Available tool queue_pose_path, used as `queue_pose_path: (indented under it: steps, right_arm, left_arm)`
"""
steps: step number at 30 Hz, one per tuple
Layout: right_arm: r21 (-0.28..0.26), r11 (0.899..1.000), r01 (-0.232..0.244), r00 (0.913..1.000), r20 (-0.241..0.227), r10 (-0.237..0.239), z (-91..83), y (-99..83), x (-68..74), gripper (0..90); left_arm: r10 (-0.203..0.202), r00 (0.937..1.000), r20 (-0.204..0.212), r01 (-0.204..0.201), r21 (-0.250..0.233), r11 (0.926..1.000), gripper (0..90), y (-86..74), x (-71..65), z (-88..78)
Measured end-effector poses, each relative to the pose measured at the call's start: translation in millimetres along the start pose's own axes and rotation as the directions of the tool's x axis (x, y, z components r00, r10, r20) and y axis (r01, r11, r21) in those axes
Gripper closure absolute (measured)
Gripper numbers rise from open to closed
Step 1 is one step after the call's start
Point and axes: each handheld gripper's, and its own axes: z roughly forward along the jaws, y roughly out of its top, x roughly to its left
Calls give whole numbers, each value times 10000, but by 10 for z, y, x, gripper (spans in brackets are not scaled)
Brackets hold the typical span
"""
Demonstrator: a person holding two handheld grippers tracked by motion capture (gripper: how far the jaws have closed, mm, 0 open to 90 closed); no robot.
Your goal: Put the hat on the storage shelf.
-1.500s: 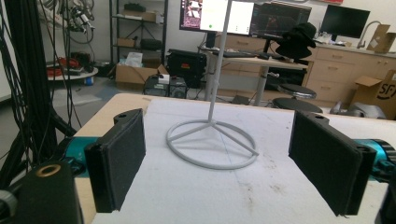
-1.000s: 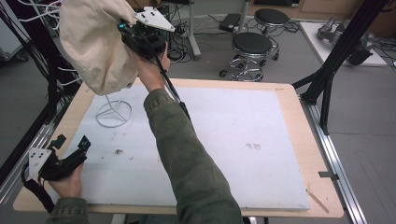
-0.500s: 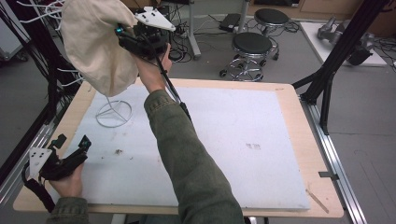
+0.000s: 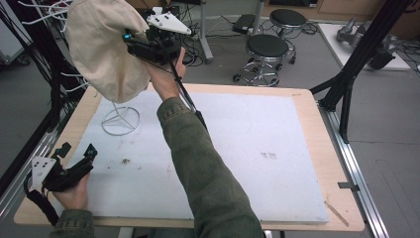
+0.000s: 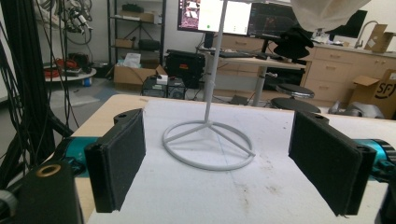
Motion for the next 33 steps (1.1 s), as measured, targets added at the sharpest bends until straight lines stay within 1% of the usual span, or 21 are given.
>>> queue_pose_path:
  steps: [2, 3, 7, 8, 13, 14, 15, 16, 18, 21, 22, 23, 24, 25, 26, 27, 28, 30, 31, 32, 33]
  right_arm:
    - [24, 10000, -20, 9999, -107, 20, -21, -4, -9, 172]
    - [-44, 10000, 28, 9998, -205, -28, -42, -2, -10, 166]
    - [-47, 9998, 176, 9994, -307, -178, -69, -9, 0, 150]
    - [-103, 9997, 229, 9990, -376, -233, -96, -11, 0, 132]
    - [-152, 9996, 251, 9976, -645, -261, -142, -5, -16, 133]
    - [-124, 9996, 257, 9971, -714, -265, -151, -2, -16, 153]
    - [-244, 9994, 259, 9958, -873, -279, -182, 9, -16, 156]
    - [-244, 9994, 259, 9958, -873, -279, -182, 9, -16, 156]
    - [-538, 9983, 204, 9942, -1044, -260, -265, 53, -20, 146]
    - [-583, 9980, 224, 9946, -1002, -281, -324, 87, -35, 139]
    - [-717, 9969, 322, 9951, -907, -386, -421, 128, -64, 138]
    - [-766, 9962, 411, 9949, -884, -479, -471, 151, -86, 138]
    - [-766, 9962, 411, 9949, -884, -479, -471, 151, -86, 138]
    - [-808, 9954, 523, 9953, -769, -586, -554, 185, -133, 138]
    - [-808, 9954, 523, 9953, -769, -586, -554, 185, -133, 138]
    - [-810, 9954, 516, 9966, -598, -565, -662, 216, -211, 138]
    - [-810, 9954, 516, 9966, -598, -565, -662, 216, -211, 138]
    - [-807, 9950, 583, 9973, -402, -617, -772, 214, -301, 137]
    - [-807, 9950, 583, 9973, -402, -617, -772, 214, -301, 137]
    - [-741, 9956, 569, 9978, -308, -594, -805, 207, -331, 132]
    - [-696, 9959, 584, 9982, -104, -593, -883, 169, -398, 127]
  left_arm:
    - [23, 10000, 7, -23, 13, 10000, 190, -3, -2, 5]
    - [24, 10000, 28, -24, 34, 10000, 190, -4, -5, 5]
    - [32, 10000, 34, -32, 32, 10000, 190, -4, -9, 5]
    - [42, 10000, 37, -42, 33, 10000, 191, -4, -10, 5]
    - [61, 10000, 51, -62, 79, 9999, 191, -7, -16, 9]
    - [62, 10000, 68, -63, 65, 10000, 191, -8, -19, 12]
    - [62, 10000, 76, -62, 62, 10000, 191, -8, -23, 14]
    - [98, 9999, 78, -99, 53, 9999, 191, -7, -24, 14]
    - [106, 9999, 98, -107, 50, 9999, 191, -5, -24, 12]
    - [71, 9999, 86, -71, 38, 10000, 191, -7, -21, 13]
    - [68, 9999, 84, -68, 42, 10000, 191, -8, -20, 14]
    - [71, 9999, 78, -71, 38, 10000, 191, -10, -22, 17]
    - [71, 9999, 78, -71, 38, 10000, 190, -10, -22, 17]
    - [107, 9999, 97, -107, 43, 9999, 191, -8, -26, 15]
    - [107, 9999, 97, -107, 43, 9999, 190, -8, -26, 15]
    - [117, 9999, 103, -117, 49, 9999, 191, -6, -29, 13]
    - [122, 9999, 103, -123, 51, 9999, 191, -5, -32, 13]
    - [140, 9999, 100, -140, 38, 9999, 191, -5, -41, 14]
    - [158, 9998, 107, -158, 42, 9999, 191, -5, -46, 16]
    - [183, 9997, 137, -183, 62, 9998, 191, -4, -51, 17]
    - [197, 9997, 144, -198, 54, 9998, 191, -5, -57, 20]
